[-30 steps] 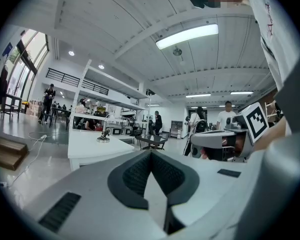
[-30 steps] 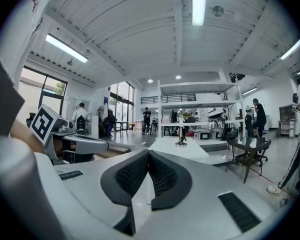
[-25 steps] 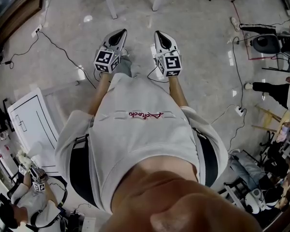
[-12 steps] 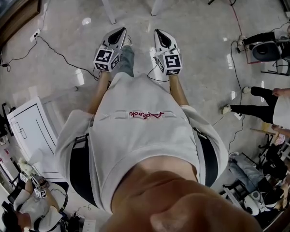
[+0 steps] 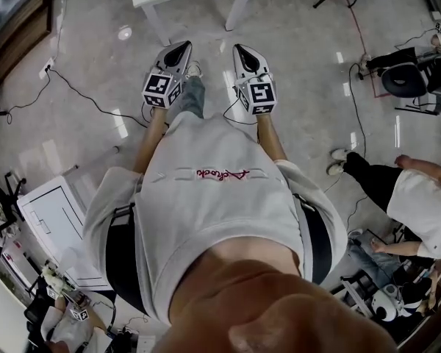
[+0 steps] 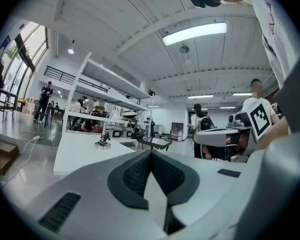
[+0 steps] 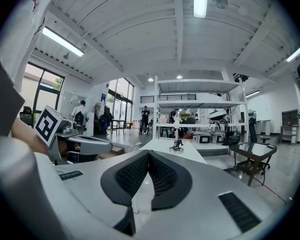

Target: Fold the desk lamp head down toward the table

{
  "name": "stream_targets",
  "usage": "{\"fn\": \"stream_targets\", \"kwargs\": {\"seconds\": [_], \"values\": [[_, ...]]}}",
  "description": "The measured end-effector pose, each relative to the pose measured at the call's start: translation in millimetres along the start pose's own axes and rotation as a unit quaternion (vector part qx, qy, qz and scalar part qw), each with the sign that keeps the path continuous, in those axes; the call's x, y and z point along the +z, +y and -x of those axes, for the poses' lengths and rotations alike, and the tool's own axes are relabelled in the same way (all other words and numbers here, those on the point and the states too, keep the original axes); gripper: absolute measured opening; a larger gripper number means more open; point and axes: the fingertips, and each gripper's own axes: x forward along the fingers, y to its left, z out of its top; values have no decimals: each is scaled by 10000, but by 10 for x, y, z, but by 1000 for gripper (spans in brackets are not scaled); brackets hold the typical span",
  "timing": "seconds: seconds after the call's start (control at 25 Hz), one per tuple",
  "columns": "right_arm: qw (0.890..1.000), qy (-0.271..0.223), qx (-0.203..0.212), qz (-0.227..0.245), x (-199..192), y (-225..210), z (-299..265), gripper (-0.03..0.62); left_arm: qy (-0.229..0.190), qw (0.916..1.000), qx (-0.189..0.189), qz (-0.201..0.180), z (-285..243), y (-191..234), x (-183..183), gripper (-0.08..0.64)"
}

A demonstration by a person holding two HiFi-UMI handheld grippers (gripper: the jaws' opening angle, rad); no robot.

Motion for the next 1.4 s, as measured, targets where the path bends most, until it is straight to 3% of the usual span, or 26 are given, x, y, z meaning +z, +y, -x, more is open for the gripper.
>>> {"fn": "stream_targets", "kwargs": {"seconds": [0.8, 1.16, 1.4], "values": [[9995, 317, 29, -51, 294, -898, -2108, 28, 176, 9995, -64, 248, -1574, 1609, 459, 25], [9988, 453, -176, -90, 231, -1290, -2531, 28, 207, 9995, -165, 194, -2105, 2040, 586, 25], [9986, 505, -78, -132, 188, -1561, -2796, 28, 279, 9994, -73, 208, -2435, 2203, 593, 25]]}}
